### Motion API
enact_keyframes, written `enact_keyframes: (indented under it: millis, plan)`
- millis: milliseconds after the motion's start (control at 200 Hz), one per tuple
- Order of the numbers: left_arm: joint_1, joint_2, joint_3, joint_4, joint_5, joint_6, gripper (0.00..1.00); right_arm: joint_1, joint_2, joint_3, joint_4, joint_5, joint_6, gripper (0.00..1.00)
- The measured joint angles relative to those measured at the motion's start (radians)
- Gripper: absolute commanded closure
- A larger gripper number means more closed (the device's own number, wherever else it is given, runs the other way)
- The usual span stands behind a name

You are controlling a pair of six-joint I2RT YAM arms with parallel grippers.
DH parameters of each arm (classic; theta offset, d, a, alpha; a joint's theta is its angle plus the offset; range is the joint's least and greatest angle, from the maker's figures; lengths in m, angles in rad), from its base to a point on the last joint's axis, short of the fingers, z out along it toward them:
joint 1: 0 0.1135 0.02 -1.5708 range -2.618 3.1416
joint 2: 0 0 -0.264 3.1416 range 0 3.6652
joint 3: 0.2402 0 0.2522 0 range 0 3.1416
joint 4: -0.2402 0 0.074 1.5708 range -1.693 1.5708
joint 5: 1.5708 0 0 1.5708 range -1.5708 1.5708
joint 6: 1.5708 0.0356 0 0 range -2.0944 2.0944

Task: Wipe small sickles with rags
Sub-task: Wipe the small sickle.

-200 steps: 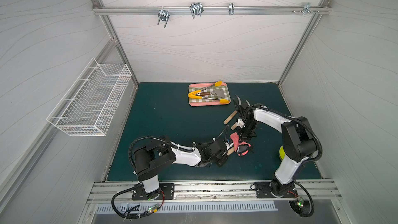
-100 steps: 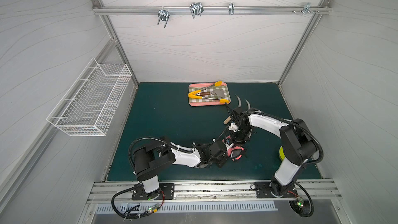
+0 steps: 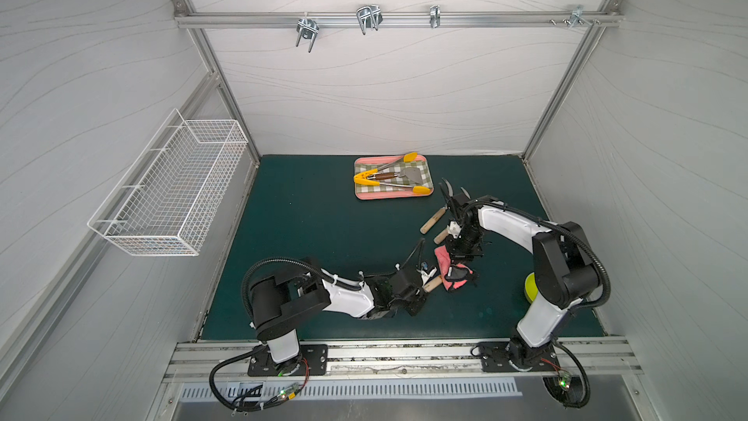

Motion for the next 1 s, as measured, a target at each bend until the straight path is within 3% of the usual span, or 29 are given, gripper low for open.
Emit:
enact_keyframes:
  millis: [195,325,395,730,1001]
  plan:
    - [-0.004,0.0,-0.014,0.021,-0.006,-0.023,1.0,0.107,-0.028,-0.031,0.029,0.017,0.008,0.96]
    - [-0.006,0.001,-0.021,0.029,-0.015,-0.029,1.0,0.212,-0.076,-0.086,0.081,-0.05,0.049,0.95]
    - [-0.013,-0.001,-0.034,0.05,-0.028,-0.034,1.0,0.216,-0.107,-0.121,0.114,-0.077,0.08,0.95]
    - [-0.014,0.0,-0.038,0.068,-0.035,-0.058,1.0,0.119,-0.097,-0.121,0.113,-0.099,0.09,0.96]
    - [-0.01,0.0,-0.047,0.091,-0.05,-0.078,1.0,-0.013,-0.053,-0.042,0.079,0.035,0.039,0.96]
